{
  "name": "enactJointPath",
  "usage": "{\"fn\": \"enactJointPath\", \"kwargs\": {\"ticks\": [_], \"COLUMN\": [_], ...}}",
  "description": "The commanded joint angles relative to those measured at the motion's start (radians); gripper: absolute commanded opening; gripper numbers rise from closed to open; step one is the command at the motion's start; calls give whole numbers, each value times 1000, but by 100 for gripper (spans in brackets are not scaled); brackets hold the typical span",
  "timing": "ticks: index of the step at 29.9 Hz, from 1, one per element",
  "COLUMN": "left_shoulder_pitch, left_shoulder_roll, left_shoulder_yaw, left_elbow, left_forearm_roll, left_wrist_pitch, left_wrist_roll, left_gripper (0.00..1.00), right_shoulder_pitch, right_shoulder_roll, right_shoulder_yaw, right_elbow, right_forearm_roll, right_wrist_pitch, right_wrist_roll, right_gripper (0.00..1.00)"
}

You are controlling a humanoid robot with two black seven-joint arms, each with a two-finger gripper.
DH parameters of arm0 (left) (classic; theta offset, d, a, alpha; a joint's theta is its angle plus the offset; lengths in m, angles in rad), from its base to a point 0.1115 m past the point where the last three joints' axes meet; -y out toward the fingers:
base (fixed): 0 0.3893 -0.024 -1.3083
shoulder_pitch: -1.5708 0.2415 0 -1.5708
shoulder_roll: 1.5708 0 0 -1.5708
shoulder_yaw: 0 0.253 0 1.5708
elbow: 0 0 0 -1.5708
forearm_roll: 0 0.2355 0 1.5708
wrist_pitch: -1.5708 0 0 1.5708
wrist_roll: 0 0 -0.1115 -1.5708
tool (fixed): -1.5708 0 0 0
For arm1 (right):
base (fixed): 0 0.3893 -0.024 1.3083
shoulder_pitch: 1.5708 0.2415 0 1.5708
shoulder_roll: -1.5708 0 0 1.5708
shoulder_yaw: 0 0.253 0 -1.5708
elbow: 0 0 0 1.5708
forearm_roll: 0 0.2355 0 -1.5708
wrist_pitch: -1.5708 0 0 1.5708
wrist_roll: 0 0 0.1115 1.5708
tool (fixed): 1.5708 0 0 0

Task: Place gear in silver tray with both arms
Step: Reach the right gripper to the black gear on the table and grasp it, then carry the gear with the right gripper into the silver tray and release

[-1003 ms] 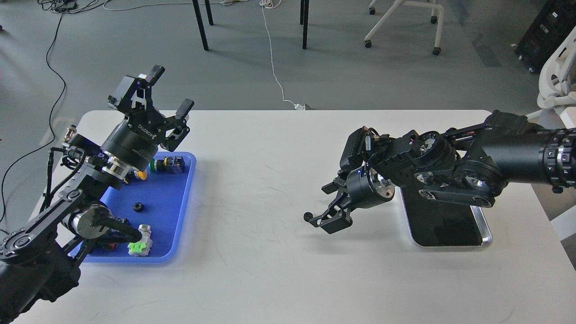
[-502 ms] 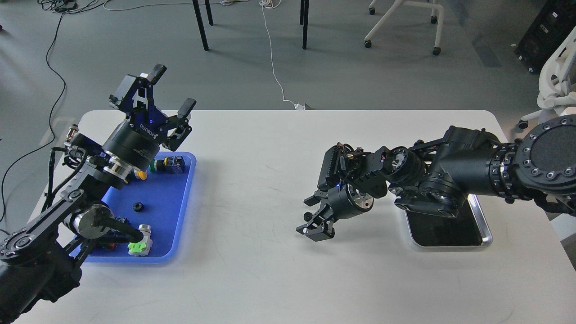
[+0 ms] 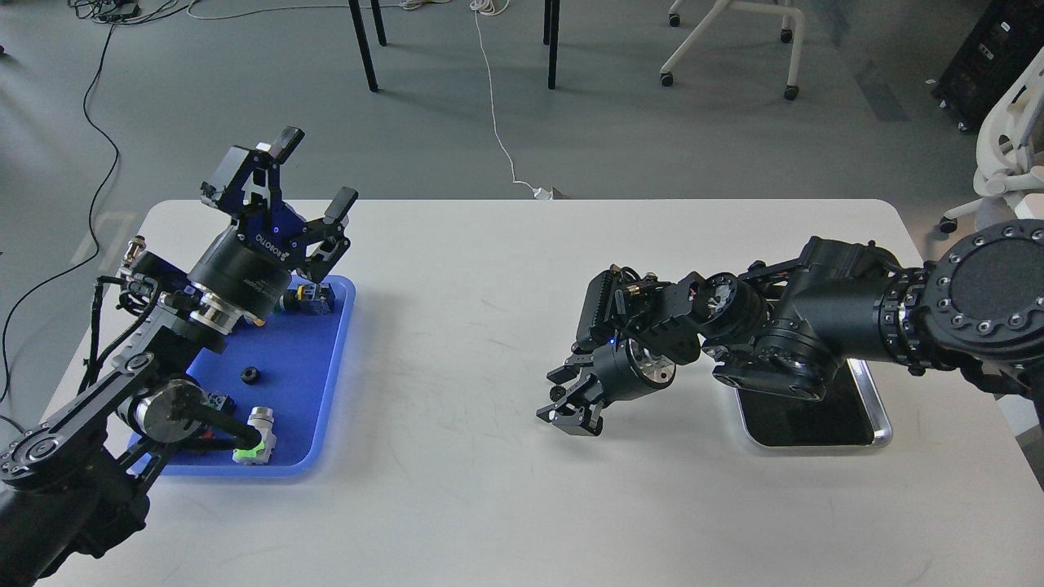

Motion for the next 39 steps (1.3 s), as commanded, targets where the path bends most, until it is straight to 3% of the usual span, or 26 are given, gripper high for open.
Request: {"fn": "enactJointPath", "kwargs": {"ticks": [1,6,14,25,29,39], "left_shoulder_pitch": [2,3,5,5,5,5], "left_shoulder_roll": [-1,-1,-3,-3,-1,-11], "left_shoulder_yaw": [0,0,0,0,-2,2], "left_elbow": [-1,-2,-2,-7,-7,-7], "left_forearm_roll": [0,0,0,0,0,2], "left_wrist_pitch": [0,-2,-4,-2,-4,-2], "left_wrist_roll": [0,0,0,0,0,0], "left_gripper": [98,98,98,98,98,98], "right_shoulder_pitch": [-3,-9,-7,2,39,73], "right_shoulder_roll": [9,13,23,10,-86,-499], "right_shoulder_yaw": [-18,-22,-23,-20,11,12], "right_elbow": [-22,-23,-23,-19,6,93], "right_forearm_roll": [1,3,3,6,8,-118], "right_wrist_pitch": [-11,-12,-12,-12,-15,-12], "right_wrist_roll": [0,0,0,0,0,0], "right_gripper": [54,54,19,12,12,13]}}
